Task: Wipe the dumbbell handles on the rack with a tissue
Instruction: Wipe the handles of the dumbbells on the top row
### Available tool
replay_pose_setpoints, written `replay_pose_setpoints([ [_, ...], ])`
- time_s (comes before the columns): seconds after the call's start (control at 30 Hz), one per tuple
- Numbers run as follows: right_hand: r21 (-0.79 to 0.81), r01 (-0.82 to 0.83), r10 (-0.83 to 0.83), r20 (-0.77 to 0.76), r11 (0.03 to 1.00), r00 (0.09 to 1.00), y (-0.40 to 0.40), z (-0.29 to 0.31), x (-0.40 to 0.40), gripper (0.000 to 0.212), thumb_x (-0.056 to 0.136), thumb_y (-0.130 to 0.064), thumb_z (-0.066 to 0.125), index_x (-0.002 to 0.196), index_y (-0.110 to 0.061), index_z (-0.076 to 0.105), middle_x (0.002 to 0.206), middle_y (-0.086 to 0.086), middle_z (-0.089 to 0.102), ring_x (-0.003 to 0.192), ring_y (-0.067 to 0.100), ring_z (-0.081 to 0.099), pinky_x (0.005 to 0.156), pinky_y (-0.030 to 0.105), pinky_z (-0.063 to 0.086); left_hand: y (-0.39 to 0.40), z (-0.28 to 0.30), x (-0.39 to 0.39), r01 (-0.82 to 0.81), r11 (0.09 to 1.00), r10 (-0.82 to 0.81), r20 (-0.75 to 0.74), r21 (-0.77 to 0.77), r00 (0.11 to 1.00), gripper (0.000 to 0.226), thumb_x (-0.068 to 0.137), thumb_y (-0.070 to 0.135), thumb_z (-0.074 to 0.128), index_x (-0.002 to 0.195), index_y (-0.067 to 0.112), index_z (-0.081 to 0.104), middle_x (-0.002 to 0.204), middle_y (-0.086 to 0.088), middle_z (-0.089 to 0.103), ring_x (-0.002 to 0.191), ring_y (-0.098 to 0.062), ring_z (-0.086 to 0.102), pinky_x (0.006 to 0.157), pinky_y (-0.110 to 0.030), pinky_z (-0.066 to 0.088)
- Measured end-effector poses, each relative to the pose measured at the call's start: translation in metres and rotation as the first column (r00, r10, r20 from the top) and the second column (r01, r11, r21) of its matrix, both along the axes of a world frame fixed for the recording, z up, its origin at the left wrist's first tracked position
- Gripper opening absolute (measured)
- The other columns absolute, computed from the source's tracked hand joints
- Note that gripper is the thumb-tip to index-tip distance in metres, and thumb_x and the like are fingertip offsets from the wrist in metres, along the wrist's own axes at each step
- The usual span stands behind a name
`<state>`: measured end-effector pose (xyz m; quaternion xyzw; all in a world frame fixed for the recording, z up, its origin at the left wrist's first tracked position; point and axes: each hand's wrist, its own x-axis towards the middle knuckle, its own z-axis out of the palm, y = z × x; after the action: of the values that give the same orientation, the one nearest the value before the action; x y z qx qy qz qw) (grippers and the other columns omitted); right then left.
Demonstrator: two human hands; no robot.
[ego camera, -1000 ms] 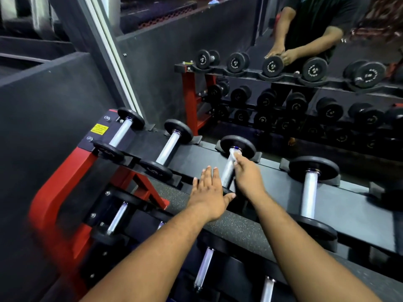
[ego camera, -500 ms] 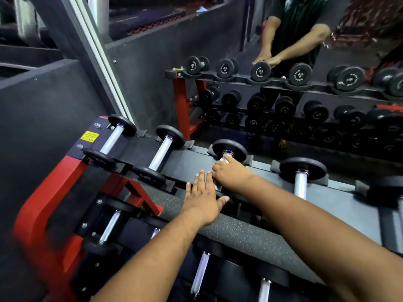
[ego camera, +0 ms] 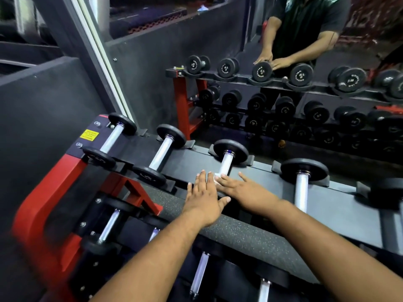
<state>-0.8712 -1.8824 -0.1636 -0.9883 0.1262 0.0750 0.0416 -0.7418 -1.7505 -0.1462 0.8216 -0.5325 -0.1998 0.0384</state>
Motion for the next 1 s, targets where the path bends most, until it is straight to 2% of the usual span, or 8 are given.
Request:
replay_pose_setpoints([
  [0.17, 0.127, 0.306, -0.327, 0.21, 0.944, 0.922, -0.017, -0.004, 0.014, 0.091, 0.093, -0.007, 0.049, 0.158, -0.03, -0.01, 0.165, -0.01, -0.018, 0.154, 0.017, 0.008, 0.12, 0.053, 0.023, -0.002, 0.001, 0.001, -0.008, 1.0, 0.008, 0.001, 0.01, 1.0, 0.091, 0.102, 0.063, 0.029, 0.156, 0.012, -0.022, 0.164, -0.009, -0.029, 0.152, -0.023, -0.024, 0.125, -0.046, -0.011],
  [0.3, 0.535, 0.229, -0.429, 0.286, 0.813, 0.857, -0.003, -0.014, 0.013, 0.081, 0.091, 0.006, 0.042, 0.158, -0.033, 0.019, 0.164, -0.009, 0.005, 0.141, 0.02, 0.041, 0.109, 0.02, 0.033, -0.001, 0.002, 0.0, 0.001, 1.0, -0.001, -0.003, 0.026, 1.0, 0.091, 0.102, 0.063, 0.029, 0.156, 0.012, -0.023, 0.163, -0.009, -0.032, 0.152, -0.022, -0.026, 0.125, -0.047, -0.011],
  [0.43, 0.636, 0.226, -0.503, 0.295, 0.738, 0.812, 0.012, -0.023, 0.015, 0.067, 0.103, -0.01, 0.046, 0.159, -0.03, 0.015, 0.165, -0.002, 0.006, 0.144, 0.011, 0.03, 0.107, 0.012, 0.025, -0.002, 0.001, 0.001, 0.001, 1.0, -0.001, 0.008, 0.016, 1.0, 0.091, 0.102, 0.063, 0.028, 0.155, 0.012, -0.024, 0.163, -0.009, -0.032, 0.152, -0.023, -0.025, 0.125, -0.047, -0.011],
  [0.5, 0.742, 0.293, -0.651, 0.246, 0.603, 0.718, 0.004, -0.021, 0.033, 0.068, 0.104, -0.014, 0.044, 0.16, -0.031, 0.009, 0.167, 0.005, 0.011, 0.142, 0.021, 0.038, 0.108, 0.025, 0.036, -0.001, 0.003, 0.0, -0.001, 1.0, 0.001, 0.009, 0.025, 1.0, 0.091, 0.102, 0.062, 0.03, 0.156, 0.012, -0.023, 0.163, -0.01, -0.031, 0.152, -0.023, -0.024, 0.125, -0.047, -0.011],
  [0.6, 0.901, 0.286, -0.83, 0.128, 0.327, 0.544, -0.002, -0.014, 0.047, 0.062, 0.104, -0.022, 0.044, 0.159, -0.035, 0.017, 0.149, 0.012, 0.046, 0.112, 0.022, 0.058, 0.093, 0.036, 0.049, -0.001, 0.004, 0.0, -0.011, 0.999, 0.011, 0.006, 0.03, 1.0, 0.09, 0.102, 0.061, 0.03, 0.156, 0.012, -0.023, 0.163, -0.008, -0.031, 0.152, -0.022, -0.024, 0.125, -0.047, -0.01],
  [0.73, 0.983, 0.107, -0.811, 0.057, 0.146, 0.582, 0.033, -0.019, 0.023, 0.037, 0.105, -0.022, 0.048, 0.139, -0.036, 0.044, 0.126, -0.013, 0.063, 0.102, -0.002, 0.058, 0.092, 0.018, 0.045, -0.001, 0.003, 0.0, -0.008, 1.0, 0.008, 0.002, 0.019, 1.0, 0.09, 0.103, 0.061, 0.029, 0.155, 0.013, -0.025, 0.162, -0.007, -0.033, 0.151, -0.021, -0.026, 0.125, -0.046, -0.011],
  [0.87, 0.999, -0.012, -0.893, 0.041, 0.039, 0.448, 0.017, -0.008, 0.036, 0.019, 0.102, -0.022, 0.048, 0.101, -0.018, 0.067, 0.087, 0.008, 0.064, 0.077, 0.018, 0.055, 0.068, 0.032, 0.044, -0.001, 0.003, -0.001, -0.004, 0.999, 0.004, 0.004, 0.04, 1.0, 0.09, 0.102, 0.062, 0.028, 0.154, 0.013, -0.027, 0.161, -0.008, -0.034, 0.151, -0.021, -0.027, 0.125, -0.047, -0.01],
  [1.0, 0.878, -0.283, -0.909, -0.309, -0.386, 0.28, -0.012, 0.006, 0.067, 0.026, 0.096, -0.015, 0.055, 0.116, -0.002, 0.064, 0.103, 0.012, 0.071, 0.091, 0.026, 0.067, 0.094, 0.039, 0.051, -0.002, 0.006, 0.0, -0.006, 0.998, 0.006, 0.007, 0.056, 1.0, 0.09, 0.102, 0.063, 0.027, 0.154, 0.014, -0.028, 0.161, -0.007, -0.035, 0.15, -0.021, -0.028, 0.125, -0.048, -0.011],
])
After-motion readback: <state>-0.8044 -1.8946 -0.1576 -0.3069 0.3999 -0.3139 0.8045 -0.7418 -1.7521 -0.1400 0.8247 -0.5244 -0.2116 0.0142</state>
